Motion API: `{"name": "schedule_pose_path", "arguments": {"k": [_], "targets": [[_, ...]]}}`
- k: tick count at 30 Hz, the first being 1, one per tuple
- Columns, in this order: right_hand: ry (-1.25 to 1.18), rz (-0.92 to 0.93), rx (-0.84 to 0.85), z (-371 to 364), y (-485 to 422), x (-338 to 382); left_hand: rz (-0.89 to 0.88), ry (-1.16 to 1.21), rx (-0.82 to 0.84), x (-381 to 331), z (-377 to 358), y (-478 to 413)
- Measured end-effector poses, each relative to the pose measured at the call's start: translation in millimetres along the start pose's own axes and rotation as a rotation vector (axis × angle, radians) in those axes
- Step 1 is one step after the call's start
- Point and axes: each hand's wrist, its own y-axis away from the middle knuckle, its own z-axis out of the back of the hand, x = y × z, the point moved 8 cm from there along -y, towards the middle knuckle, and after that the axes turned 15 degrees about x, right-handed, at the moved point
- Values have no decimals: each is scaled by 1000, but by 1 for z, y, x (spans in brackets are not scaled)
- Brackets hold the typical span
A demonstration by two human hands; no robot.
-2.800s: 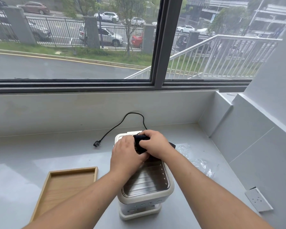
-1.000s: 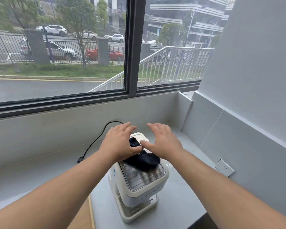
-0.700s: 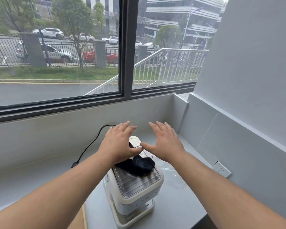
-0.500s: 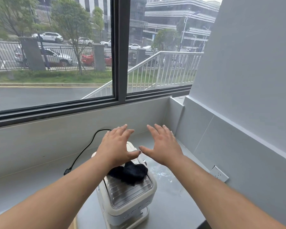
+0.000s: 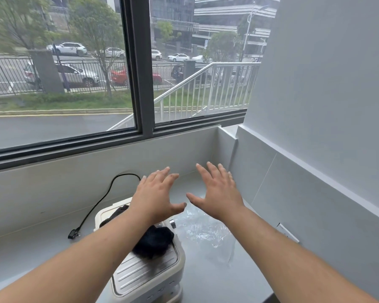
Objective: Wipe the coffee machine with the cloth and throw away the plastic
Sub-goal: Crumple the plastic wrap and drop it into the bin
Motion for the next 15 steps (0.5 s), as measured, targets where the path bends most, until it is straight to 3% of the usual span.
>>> {"name": "schedule_pose_path", "arguments": {"k": [15], "targets": [[-44, -62, 59, -32, -8, -82, -28, -41, 73, -46, -40, -51]]}}
